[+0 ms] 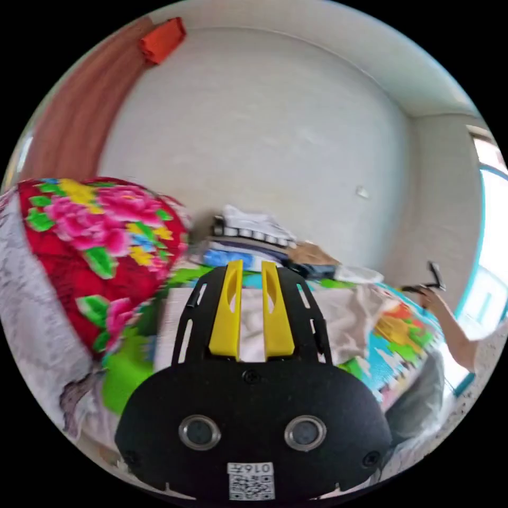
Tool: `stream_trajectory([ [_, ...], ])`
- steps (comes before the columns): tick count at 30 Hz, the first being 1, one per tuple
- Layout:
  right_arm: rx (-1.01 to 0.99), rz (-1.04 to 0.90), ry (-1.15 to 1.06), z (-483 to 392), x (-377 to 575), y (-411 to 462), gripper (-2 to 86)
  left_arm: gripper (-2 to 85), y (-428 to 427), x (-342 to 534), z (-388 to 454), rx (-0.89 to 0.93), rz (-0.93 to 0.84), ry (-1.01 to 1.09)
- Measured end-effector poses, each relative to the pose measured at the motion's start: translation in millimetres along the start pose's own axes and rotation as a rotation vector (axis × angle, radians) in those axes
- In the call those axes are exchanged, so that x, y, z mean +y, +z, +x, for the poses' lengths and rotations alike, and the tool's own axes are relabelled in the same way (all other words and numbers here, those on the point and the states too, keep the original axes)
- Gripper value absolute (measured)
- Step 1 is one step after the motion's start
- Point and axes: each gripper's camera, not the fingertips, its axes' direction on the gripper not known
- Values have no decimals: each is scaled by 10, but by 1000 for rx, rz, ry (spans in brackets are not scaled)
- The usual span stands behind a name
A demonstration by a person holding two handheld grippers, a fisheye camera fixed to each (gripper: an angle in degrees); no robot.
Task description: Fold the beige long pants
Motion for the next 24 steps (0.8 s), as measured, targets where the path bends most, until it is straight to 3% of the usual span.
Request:
stream_trajectory([
  [4, 23, -221, -36, 209, 141, 600, 106, 87, 1131, 137, 952, 502, -407, 129],
  [6, 53, -272, -49, 309, 292, 873, 115, 95, 1484, 293, 1420, 620, -518, 181],
  [9, 20, -210, 27, 558, 476, 1019, 115, 116, 1817, 575, 2085, 601, -637, 304],
  [11, -15, -161, 102, 788, 591, 1075, 114, 123, 1959, 775, 2416, 506, -727, 411],
  [14, 109, -147, 148, 1097, 797, 1246, 113, 119, 2143, 1105, 2786, 297, -815, 543],
  [24, 107, -181, 80, 1862, 1106, 1840, 18, 58, 2366, 1516, 3063, 380, -801, 507],
])
